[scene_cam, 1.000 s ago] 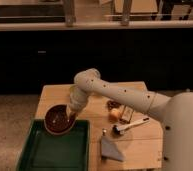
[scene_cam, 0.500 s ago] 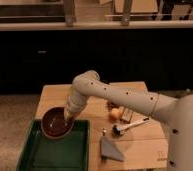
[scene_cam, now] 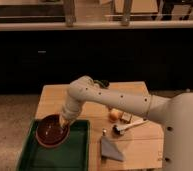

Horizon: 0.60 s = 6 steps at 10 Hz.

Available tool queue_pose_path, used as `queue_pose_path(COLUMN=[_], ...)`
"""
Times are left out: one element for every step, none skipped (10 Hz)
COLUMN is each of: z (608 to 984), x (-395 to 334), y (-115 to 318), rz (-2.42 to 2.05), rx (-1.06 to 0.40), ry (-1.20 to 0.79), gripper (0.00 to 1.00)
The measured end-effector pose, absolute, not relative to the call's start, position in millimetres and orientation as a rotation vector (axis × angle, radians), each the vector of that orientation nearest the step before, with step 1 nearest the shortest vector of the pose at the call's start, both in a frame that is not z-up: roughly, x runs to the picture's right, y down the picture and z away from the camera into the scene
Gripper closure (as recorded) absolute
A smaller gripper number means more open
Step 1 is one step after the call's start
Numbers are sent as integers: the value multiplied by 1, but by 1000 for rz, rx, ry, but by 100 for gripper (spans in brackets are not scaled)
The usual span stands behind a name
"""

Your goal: Stack bowls into tray

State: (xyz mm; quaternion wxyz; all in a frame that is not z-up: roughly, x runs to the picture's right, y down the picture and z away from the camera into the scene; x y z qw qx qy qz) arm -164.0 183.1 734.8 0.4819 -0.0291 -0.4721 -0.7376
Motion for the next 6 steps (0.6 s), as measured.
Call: queue_pose_path(z=[734, 734, 737, 739, 745, 751], x=[-167, -169, -169, -169, -169, -168], y=[192, 199, 209, 214, 222, 226], rz=[-1805, -1810, -1811, -1810, -1805, -1799], rx=[-79, -85, -96, -103, -113, -119], ry=[-1158, -1165, -1171, -1172, -1172, -1173], gripper=[100, 100, 100, 100, 100, 100])
